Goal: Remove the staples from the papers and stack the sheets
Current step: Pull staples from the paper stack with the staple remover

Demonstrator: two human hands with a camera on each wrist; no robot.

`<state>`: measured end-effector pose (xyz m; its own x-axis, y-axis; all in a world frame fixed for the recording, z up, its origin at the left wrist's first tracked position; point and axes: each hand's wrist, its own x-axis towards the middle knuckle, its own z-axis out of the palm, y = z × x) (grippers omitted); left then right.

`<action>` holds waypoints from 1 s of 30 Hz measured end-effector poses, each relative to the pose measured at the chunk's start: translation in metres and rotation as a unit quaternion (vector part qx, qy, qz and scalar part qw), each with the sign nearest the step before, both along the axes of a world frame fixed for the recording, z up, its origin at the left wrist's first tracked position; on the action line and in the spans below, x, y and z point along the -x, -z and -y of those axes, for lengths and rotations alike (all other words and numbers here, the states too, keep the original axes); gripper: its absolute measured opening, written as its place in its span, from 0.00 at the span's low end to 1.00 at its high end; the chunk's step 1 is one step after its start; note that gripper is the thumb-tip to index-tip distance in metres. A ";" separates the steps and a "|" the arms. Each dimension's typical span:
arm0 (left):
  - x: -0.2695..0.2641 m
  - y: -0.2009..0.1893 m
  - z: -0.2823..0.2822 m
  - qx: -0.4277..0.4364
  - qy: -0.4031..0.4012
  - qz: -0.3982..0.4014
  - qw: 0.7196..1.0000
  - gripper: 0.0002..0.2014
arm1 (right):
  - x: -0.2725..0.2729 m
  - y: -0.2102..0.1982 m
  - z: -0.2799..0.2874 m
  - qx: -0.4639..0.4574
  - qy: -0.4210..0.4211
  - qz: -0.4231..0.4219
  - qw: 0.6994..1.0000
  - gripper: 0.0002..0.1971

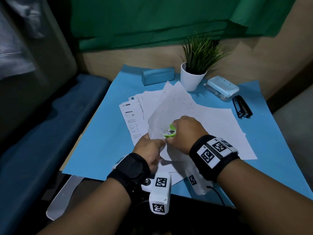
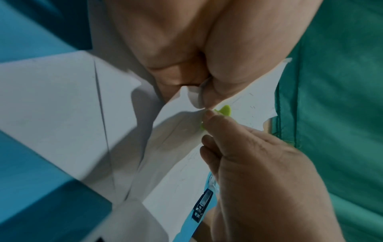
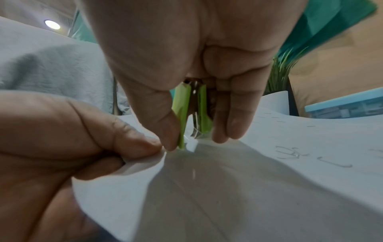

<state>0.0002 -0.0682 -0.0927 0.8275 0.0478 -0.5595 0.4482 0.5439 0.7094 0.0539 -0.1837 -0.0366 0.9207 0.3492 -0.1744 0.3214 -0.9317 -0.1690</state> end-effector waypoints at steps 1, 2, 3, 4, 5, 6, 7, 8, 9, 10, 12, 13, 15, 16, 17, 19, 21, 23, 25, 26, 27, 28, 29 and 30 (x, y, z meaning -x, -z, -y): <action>0.001 -0.001 0.001 -0.003 -0.001 0.006 1.000 0.18 | 0.000 -0.001 0.000 0.002 -0.001 -0.001 1.000 0.15; 0.001 -0.001 0.002 -0.006 -0.002 0.011 1.000 0.18 | 0.001 -0.001 0.001 0.004 -0.002 0.000 1.000 0.16; 0.002 -0.001 0.003 -0.008 -0.004 0.017 1.000 0.17 | 0.001 -0.002 0.001 0.004 -0.002 0.000 1.000 0.16; 0.002 -0.001 0.004 -0.011 -0.005 0.022 1.000 0.17 | 0.002 -0.002 0.001 0.001 -0.001 0.001 1.000 0.15; 0.002 -0.001 0.005 -0.016 -0.007 0.024 1.000 0.17 | 0.002 -0.002 0.001 0.000 0.000 0.002 1.000 0.15; 0.002 -0.002 0.007 -0.023 -0.006 0.027 0.999 0.16 | 0.002 -0.002 0.001 0.000 -0.001 0.006 1.000 0.15; 0.002 -0.003 0.008 -0.031 -0.006 0.029 0.999 0.16 | 0.001 -0.002 0.001 0.002 -0.001 0.009 1.000 0.15; 0.002 -0.005 0.009 -0.036 -0.007 0.032 0.999 0.15 | 0.001 -0.002 0.001 0.002 0.002 0.013 1.000 0.14; 0.003 -0.007 0.010 -0.042 -0.010 0.031 0.999 0.15 | 0.000 -0.002 0.001 0.000 0.005 0.016 1.000 0.14; 0.003 -0.008 0.010 -0.049 -0.014 0.029 0.998 0.14 | -0.001 -0.001 0.002 -0.003 0.008 0.016 1.000 0.15; 0.004 -0.010 0.011 -0.064 -0.017 0.017 0.998 0.14 | -0.002 0.002 0.005 -0.016 0.014 0.008 1.000 0.17; 0.004 -0.010 0.011 -0.068 -0.017 0.005 0.998 0.13 | -0.003 0.004 0.007 -0.033 0.017 0.002 0.999 0.15; 0.003 -0.009 0.009 -0.059 -0.019 -0.029 0.998 0.13 | -0.005 0.006 0.014 -0.092 0.035 -0.028 0.995 0.10; 0.002 -0.011 0.008 -0.054 -0.019 -0.045 0.997 0.13 | -0.006 0.008 0.018 -0.129 0.055 -0.049 0.989 0.11; 0.001 -0.012 0.006 -0.057 -0.021 -0.061 0.996 0.13 | -0.007 0.011 0.022 -0.170 0.080 -0.073 0.979 0.13; 0.000 -0.015 0.005 -0.069 -0.013 -0.076 0.995 0.14 | -0.007 0.016 0.030 -0.266 0.133 -0.123 0.947 0.11; 0.000 -0.021 0.005 -0.071 -0.006 -0.089 0.993 0.18 | -0.004 0.019 0.037 -0.388 0.193 -0.181 0.883 0.08; 0.001 -0.026 0.003 -0.068 -0.016 -0.101 0.992 0.18 | 0.002 0.020 0.042 -0.510 0.265 -0.250 0.779 0.09; 0.004 -0.030 0.001 -0.076 -0.024 -0.108 0.991 0.20 | 0.002 0.022 0.049 -0.541 0.282 -0.269 0.745 0.10; 0.005 -0.030 0.000 -0.072 -0.023 -0.108 0.991 0.18 | 0.001 0.024 0.052 -0.522 0.271 -0.263 0.765 0.09; 0.005 -0.028 0.000 -0.064 -0.021 -0.108 0.992 0.16 | 0.000 0.025 0.054 -0.475 0.246 -0.239 0.810 0.10; 0.005 -0.028 0.001 -0.055 -0.016 -0.112 0.992 0.16 | -0.002 0.026 0.055 -0.404 0.211 -0.202 0.867 0.12; 0.006 -0.030 0.002 -0.047 -0.010 -0.110 0.993 0.14 | -0.003 0.024 0.054 -0.319 0.171 -0.166 0.917 0.15; 0.005 -0.032 0.002 -0.046 -0.005 -0.105 0.993 0.10 | -0.003 0.021 0.052 -0.243 0.133 -0.136 0.951 0.18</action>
